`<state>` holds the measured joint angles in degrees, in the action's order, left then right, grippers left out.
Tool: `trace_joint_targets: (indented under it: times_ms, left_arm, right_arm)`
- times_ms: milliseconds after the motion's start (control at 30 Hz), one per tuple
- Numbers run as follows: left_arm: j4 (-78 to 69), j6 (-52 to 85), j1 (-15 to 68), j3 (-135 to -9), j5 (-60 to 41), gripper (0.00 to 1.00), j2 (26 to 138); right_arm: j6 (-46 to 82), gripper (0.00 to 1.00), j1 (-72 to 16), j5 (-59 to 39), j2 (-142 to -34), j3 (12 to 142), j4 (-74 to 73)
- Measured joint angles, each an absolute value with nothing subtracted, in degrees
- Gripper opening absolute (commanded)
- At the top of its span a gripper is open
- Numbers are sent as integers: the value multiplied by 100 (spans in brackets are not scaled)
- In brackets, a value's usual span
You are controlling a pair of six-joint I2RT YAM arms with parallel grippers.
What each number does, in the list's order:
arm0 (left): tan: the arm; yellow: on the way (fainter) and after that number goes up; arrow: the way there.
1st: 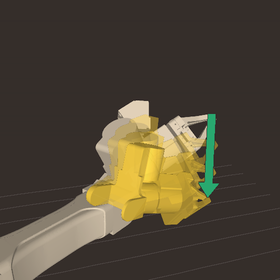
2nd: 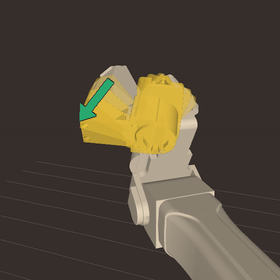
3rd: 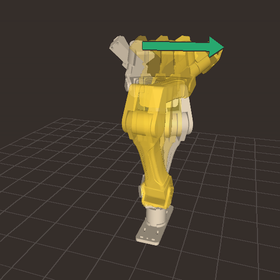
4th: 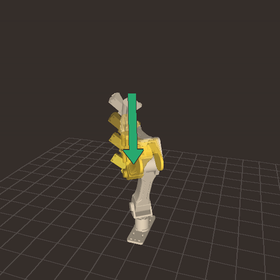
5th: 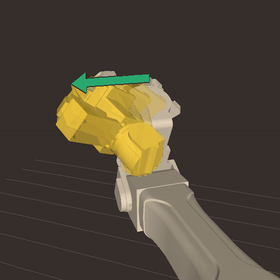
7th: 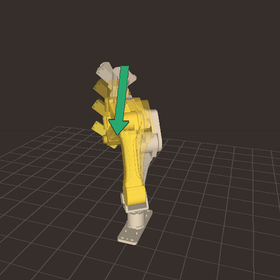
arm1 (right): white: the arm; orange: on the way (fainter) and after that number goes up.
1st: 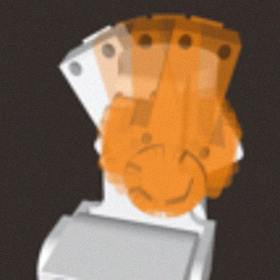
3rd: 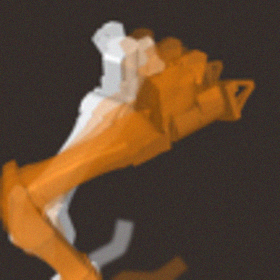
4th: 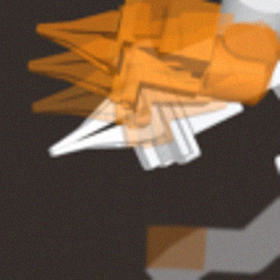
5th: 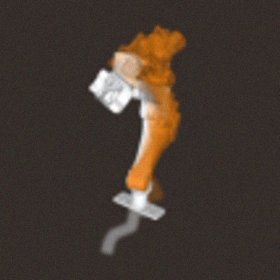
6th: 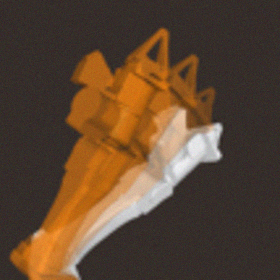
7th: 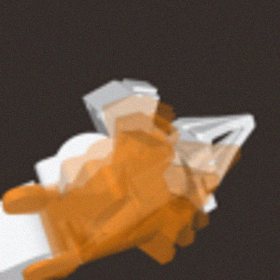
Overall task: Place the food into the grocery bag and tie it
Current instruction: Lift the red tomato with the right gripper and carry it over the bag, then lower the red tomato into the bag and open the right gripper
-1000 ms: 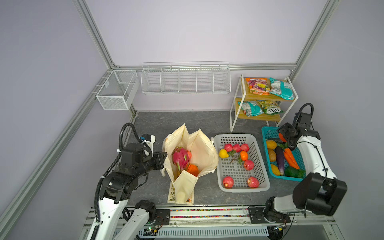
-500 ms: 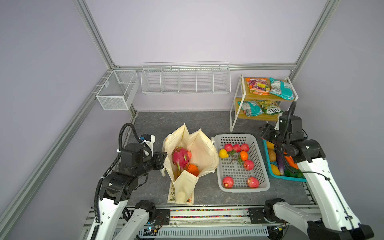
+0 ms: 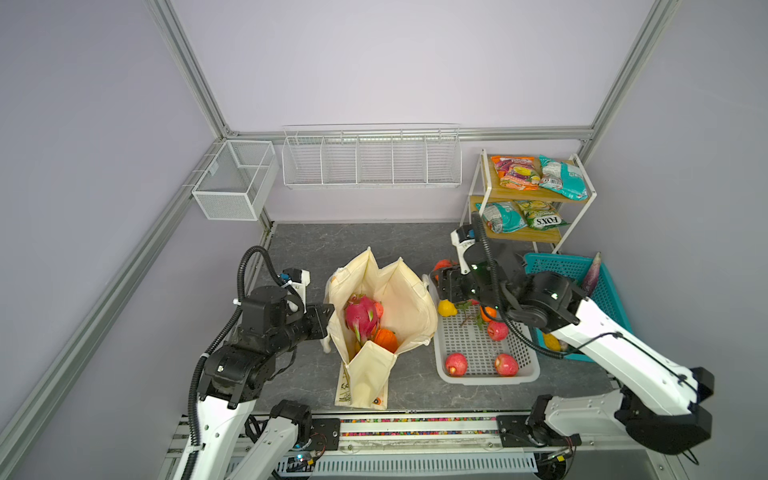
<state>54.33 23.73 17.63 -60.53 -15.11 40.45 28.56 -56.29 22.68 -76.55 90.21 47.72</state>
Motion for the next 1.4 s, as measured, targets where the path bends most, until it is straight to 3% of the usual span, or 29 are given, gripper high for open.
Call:
trace_joint_targets:
  times_ms: [433, 1400]
  left_arm:
    - [5448, 2375, 1763, -6053, -1498, 0, 4040]
    - [5472, 2373, 1763, -6053, -1496, 0, 4023]
  right_arm:
    - [2567, 70, -6493, 1636, -9050, 9459, 4228]
    - [2477, 70, -6615, 644, -10372, 9531, 3481]
